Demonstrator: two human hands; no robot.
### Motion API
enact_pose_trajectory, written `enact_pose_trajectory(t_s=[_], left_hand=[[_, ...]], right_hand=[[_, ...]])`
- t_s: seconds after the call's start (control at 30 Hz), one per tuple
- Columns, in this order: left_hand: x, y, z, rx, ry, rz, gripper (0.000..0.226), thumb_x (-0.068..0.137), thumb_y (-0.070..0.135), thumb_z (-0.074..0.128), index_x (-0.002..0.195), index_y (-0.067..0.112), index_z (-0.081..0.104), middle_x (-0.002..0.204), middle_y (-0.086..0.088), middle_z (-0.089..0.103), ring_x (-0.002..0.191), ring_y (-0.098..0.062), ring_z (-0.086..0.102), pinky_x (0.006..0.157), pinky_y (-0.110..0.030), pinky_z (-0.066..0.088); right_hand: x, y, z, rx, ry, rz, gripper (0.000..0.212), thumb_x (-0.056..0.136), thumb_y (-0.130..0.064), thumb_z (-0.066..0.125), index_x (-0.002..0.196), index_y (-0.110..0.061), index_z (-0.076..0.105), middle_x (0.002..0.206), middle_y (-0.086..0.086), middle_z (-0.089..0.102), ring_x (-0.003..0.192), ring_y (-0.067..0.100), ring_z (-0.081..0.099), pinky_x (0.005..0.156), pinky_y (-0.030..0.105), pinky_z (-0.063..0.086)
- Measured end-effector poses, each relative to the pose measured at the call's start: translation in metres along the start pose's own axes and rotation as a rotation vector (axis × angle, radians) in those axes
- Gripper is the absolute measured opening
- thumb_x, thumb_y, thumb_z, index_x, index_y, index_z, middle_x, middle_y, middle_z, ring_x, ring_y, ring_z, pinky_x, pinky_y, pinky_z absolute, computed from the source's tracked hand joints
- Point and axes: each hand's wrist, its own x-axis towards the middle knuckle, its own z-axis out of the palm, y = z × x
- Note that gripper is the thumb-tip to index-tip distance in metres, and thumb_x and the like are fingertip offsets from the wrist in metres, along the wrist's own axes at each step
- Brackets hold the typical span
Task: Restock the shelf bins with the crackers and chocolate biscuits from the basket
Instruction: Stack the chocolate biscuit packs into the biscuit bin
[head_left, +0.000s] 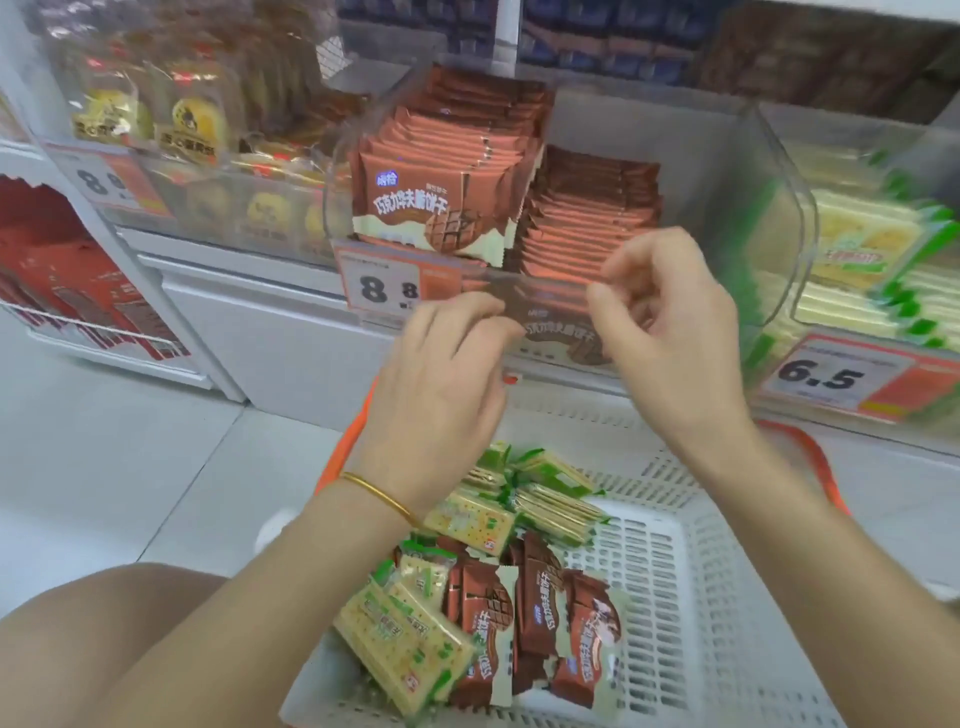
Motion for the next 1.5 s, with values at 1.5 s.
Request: enact_pose_trajectory(t_s=[1.5], left_hand=[[0.027,-0.056,-0.027,0.158,0.121,-0.248,0.034,0.075,0.001,0.053,0.107,0.004,0.064,0.114,-0.015,0.057,0.108,-0.036,0.050,0.093,-0.026,0.028]], right_hand=[[0.068,-0.028,0.005,0.452,-0.117,0.225,0.042,0.074,0.000,0.068,0.094,-0.030,0.048,0.094,-0.006,0.055,0.088,0.009,0.060,0.072,0.023,0.053]])
